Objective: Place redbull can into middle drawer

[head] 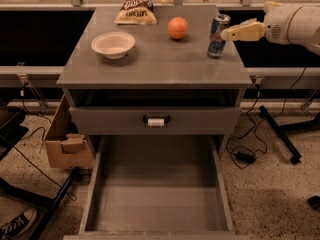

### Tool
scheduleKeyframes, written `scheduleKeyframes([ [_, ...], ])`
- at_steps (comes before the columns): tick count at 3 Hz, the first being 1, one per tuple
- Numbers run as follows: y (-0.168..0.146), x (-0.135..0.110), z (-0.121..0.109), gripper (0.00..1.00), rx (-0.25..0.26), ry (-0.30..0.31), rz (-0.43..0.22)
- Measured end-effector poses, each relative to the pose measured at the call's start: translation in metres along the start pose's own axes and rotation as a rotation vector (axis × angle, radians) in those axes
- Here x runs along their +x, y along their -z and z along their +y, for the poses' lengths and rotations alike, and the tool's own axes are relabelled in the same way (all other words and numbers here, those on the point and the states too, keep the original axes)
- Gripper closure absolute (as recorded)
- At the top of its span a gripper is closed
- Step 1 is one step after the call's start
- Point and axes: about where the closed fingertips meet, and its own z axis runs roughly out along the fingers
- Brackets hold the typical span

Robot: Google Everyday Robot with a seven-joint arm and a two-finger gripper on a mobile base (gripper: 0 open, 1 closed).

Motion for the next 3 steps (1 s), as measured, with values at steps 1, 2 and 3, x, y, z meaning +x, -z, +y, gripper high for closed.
scheduleKeyframes([
  [1, -0.024, 0.012, -0.002, 0.0, -0.007, -0.07, -0.043],
  [2, -0.051, 0.019, 0.006, 0.0, -0.053, -0.109, -0.121],
  [3, -0.073, 0.025, 0.013, 0.0, -0.089, -0.118, -0.172],
])
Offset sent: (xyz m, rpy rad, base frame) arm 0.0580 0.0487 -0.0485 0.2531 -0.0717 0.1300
